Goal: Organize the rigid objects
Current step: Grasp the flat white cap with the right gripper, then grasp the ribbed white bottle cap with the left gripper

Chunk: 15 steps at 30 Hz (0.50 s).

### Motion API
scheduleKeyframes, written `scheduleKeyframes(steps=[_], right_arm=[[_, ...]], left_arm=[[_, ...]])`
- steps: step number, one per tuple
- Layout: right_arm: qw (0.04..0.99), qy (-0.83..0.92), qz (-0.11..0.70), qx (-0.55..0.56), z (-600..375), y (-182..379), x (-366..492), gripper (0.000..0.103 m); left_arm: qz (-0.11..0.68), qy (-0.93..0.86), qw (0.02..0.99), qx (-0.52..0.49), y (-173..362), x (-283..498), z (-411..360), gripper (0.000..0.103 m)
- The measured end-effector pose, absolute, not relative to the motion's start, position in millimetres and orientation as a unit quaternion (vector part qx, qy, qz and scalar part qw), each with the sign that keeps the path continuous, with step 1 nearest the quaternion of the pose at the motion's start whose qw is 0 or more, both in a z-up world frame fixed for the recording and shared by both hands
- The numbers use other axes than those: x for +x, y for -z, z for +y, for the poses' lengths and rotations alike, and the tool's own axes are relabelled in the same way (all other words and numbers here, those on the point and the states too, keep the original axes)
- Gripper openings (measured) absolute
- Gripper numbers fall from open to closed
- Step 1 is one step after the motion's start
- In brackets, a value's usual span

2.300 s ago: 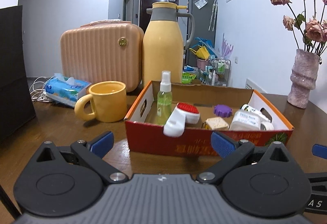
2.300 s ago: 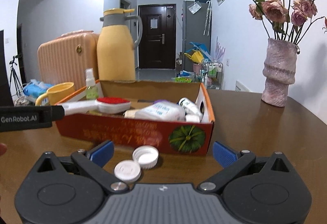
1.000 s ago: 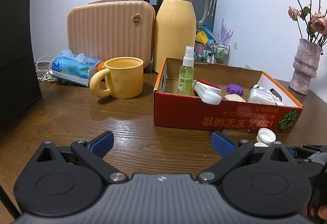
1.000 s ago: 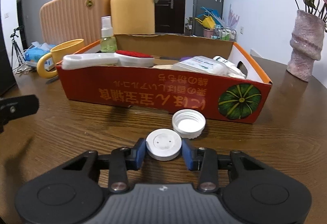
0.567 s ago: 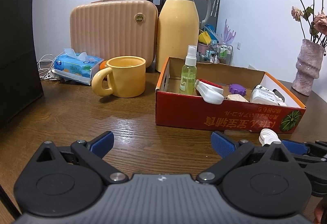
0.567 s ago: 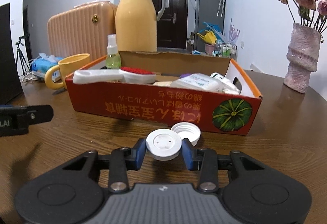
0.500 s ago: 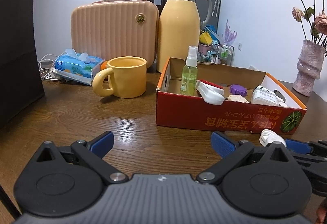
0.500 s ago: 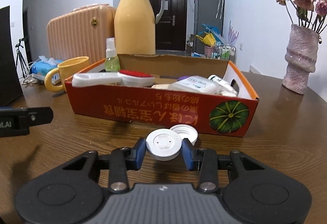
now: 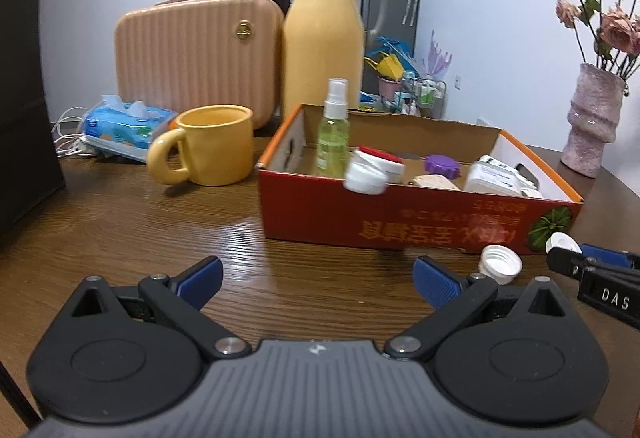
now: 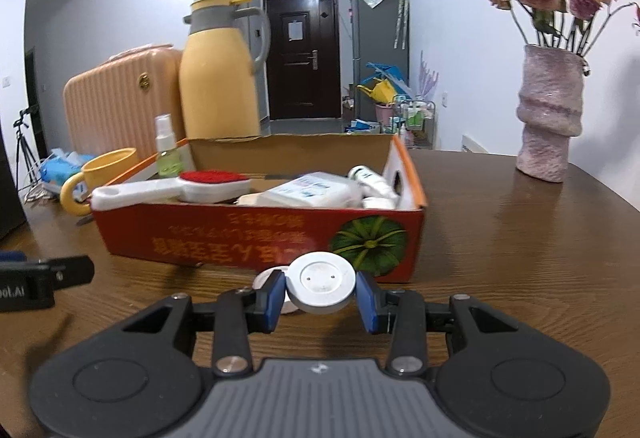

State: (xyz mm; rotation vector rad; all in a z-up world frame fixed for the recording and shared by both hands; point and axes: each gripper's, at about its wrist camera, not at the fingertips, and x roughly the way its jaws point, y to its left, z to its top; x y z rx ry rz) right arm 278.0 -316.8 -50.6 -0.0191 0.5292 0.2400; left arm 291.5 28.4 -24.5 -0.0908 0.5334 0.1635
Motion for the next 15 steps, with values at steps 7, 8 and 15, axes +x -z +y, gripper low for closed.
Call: scheduleKeyframes(steps=[7, 8, 15], right_arm=[[0.962, -0.104, 0.251, 0.001, -344, 48, 284, 0.038], [0.963, -0.102, 0.249, 0.002, -348, 48, 284, 0.038], [0.967, -0.089, 0.239, 0.013, -377, 44, 289, 0.038]], left_arm=[[0.271, -0.067, 0.959, -0.038, 28, 301, 1, 0.103], [0.273, -0.065, 0.959, -0.038, 28, 303, -2, 0.103], [0.284, -0.05, 0.957, -0.026, 33, 316, -36, 0.103]])
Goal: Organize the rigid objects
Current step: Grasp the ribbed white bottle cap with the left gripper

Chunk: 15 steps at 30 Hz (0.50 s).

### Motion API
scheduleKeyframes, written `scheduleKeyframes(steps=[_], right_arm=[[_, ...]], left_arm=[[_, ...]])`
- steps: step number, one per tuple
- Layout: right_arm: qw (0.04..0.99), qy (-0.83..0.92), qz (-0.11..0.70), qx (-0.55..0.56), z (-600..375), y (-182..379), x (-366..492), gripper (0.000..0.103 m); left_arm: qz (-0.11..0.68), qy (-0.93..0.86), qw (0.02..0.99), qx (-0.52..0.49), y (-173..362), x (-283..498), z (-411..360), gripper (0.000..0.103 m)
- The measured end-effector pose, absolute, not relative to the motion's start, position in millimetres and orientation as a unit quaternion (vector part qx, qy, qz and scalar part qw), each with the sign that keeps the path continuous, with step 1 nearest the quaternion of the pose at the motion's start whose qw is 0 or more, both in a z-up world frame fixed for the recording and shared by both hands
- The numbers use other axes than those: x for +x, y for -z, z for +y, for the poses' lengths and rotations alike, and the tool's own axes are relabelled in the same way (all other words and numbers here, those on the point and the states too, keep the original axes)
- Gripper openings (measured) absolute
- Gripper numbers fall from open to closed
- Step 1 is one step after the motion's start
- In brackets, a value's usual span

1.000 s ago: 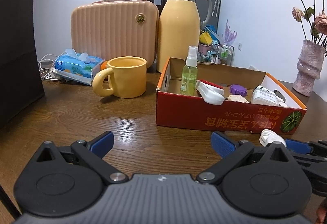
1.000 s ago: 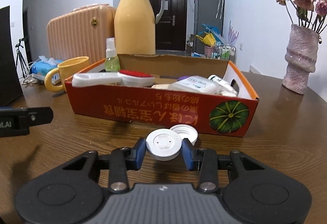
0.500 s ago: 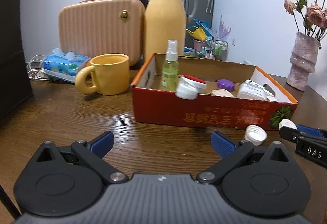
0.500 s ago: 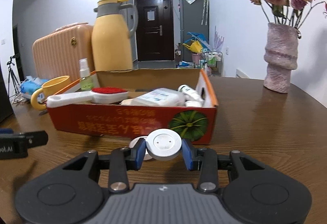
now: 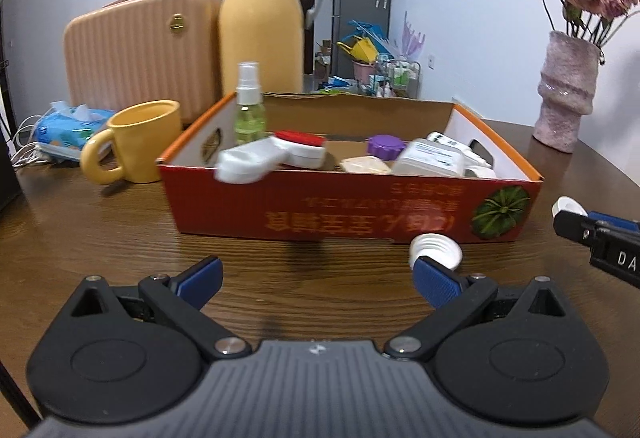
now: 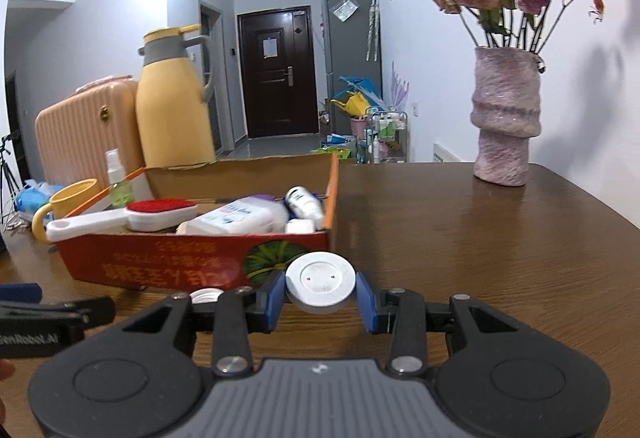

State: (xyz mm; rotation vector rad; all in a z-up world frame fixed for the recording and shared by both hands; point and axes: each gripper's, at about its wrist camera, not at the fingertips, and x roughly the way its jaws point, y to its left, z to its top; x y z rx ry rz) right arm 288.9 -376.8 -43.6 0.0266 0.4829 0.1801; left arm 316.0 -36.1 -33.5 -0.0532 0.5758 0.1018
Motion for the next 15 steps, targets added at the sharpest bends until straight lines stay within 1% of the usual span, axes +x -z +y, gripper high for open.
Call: scheduleKeyframes(steps=[15], right_arm=[[0.97, -0.065, 0.234, 0.024, -422, 42, 300, 0.038]], left_arm=[[0.304, -0.046, 0.952, -0.008, 44, 349, -94, 0.103]])
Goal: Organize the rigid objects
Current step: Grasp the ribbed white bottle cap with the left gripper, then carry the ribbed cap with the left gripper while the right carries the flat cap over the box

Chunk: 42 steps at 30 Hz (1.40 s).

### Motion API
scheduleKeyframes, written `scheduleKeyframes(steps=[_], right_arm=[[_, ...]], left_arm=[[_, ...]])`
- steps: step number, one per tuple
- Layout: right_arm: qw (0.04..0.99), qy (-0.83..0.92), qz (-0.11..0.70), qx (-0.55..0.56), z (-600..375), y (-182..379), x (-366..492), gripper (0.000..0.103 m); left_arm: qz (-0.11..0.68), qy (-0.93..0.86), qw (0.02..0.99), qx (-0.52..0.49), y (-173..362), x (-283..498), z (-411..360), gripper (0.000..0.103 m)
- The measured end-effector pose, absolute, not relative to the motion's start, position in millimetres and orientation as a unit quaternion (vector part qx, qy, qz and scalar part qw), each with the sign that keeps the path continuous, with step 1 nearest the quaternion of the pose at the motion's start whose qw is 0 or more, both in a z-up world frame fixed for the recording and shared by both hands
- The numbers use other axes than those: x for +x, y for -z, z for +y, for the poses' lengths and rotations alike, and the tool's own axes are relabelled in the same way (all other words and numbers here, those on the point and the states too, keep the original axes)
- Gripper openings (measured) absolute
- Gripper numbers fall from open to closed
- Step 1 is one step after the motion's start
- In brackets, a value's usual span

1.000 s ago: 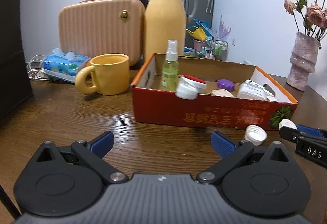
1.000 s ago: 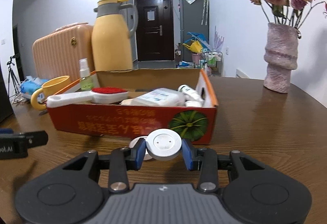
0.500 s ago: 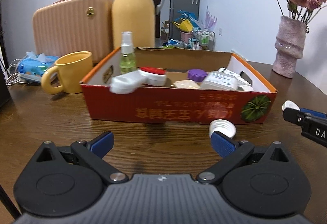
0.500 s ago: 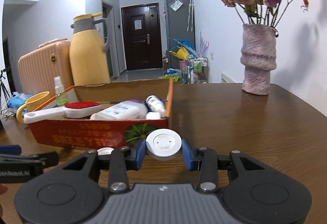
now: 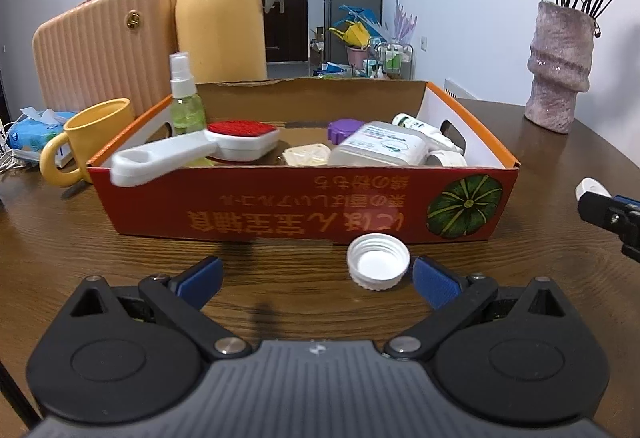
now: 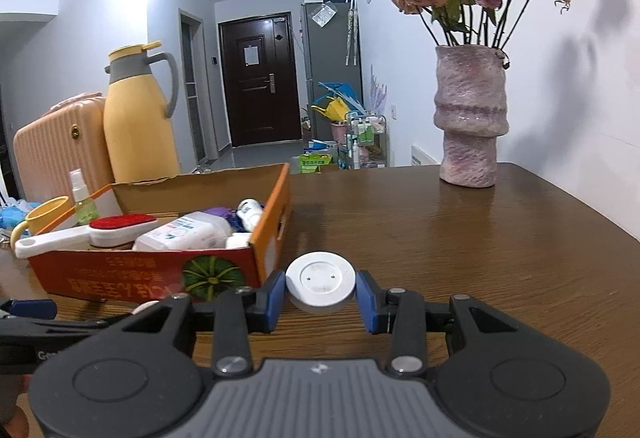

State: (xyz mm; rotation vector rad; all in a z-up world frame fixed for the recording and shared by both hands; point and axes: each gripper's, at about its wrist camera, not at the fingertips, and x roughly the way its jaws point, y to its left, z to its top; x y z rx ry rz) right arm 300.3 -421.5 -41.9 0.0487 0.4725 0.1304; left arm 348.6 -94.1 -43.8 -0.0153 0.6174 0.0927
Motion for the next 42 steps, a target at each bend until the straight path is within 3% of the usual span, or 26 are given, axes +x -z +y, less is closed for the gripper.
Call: scheduleKeyframes(steps=[14, 17, 20, 21, 22, 42], right_arm=[[0.968, -0.043, 0.247, 0.022, -430, 49, 307, 0.038], [0.967, -0.041, 0.25, 0.019, -429, 51, 308, 0.038], [0.967, -0.042, 0.25, 0.016, -427, 53, 309, 0.038], [0.967, -0.041, 0.251, 0.015, -426, 54, 309, 0.038], [0.967, -0.041, 0.251, 0.014, -426, 54, 309, 0.038], [0.976, -0.048, 0.21, 0.02, -406, 48, 292, 0.038]], left_arm=[[0.338, -0.049, 0.94, 0.011, 62, 378, -121, 0.1], [0.337, -0.046, 0.94, 0.013, 63, 381, -122, 0.087], [0.344, -0.039, 0.938, 0.019, 64, 385, -123, 0.058], [0.349, -0.033, 0.936, 0.017, 66, 387, -123, 0.043], [0.349, -0.023, 0.937, 0.01, 65, 388, -121, 0.041], [0.285, 0.016, 0.958, -0.002, 35, 356, -109, 0.041]])
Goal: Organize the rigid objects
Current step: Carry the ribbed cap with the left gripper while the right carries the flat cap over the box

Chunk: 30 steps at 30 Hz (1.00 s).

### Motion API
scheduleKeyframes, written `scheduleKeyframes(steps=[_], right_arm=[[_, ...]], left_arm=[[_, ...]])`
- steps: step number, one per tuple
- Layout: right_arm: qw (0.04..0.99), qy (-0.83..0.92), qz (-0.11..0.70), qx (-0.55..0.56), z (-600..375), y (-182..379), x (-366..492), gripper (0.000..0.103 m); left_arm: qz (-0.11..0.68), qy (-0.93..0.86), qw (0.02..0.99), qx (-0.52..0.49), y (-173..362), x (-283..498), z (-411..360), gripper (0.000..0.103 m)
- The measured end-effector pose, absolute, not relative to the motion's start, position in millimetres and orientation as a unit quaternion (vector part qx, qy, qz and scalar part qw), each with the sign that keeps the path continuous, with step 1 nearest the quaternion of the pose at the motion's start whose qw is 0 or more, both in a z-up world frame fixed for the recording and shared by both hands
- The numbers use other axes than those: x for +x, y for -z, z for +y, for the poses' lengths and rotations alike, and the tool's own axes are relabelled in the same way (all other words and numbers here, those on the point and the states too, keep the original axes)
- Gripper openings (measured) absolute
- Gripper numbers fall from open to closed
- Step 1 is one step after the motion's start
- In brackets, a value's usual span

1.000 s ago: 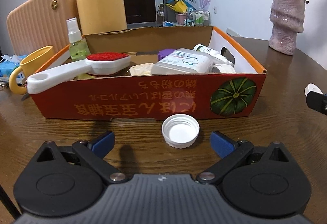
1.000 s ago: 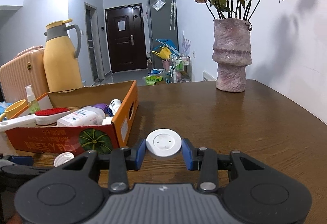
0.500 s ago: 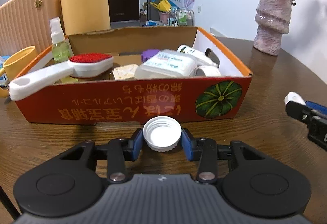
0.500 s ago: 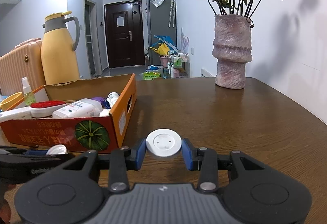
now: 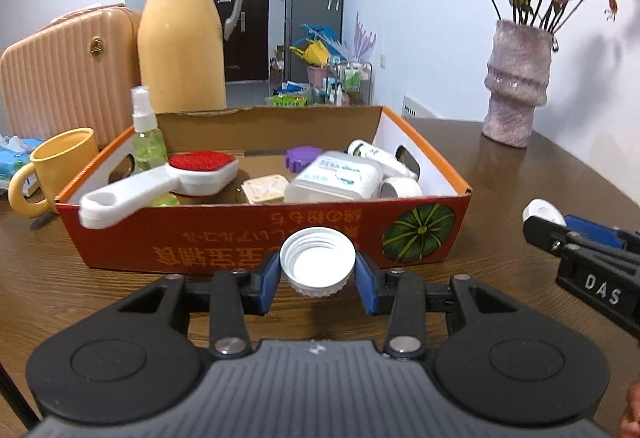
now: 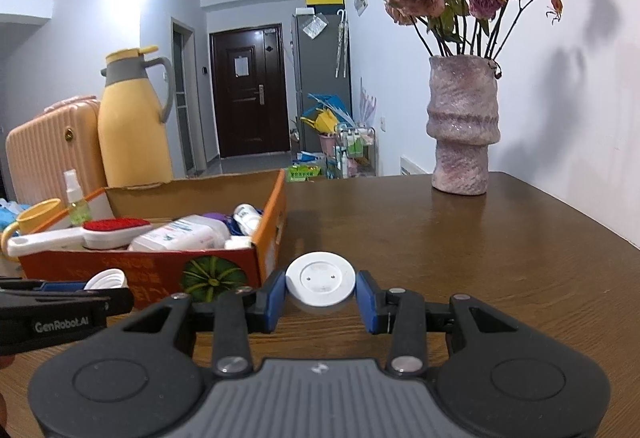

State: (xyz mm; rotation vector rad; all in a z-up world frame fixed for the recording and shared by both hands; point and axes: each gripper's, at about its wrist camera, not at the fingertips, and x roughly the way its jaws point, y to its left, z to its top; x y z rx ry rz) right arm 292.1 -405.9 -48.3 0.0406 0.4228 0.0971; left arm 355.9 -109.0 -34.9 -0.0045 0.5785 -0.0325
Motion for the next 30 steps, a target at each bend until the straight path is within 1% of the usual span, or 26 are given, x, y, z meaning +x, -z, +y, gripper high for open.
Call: scheduleKeyframes(steps=[15, 30], right_arm=[[0.981, -0.072, 0.18, 0.025, -360, 41, 275, 0.038], [0.982, -0.086, 0.168, 0.022, -322, 34, 280, 0.038]], left_arm=[[0.24, 0.0, 0.97, -0.037, 10, 328, -67, 0.041], [0.197, -0.02, 0.978, -0.058, -11, 325, -34, 0.041]])
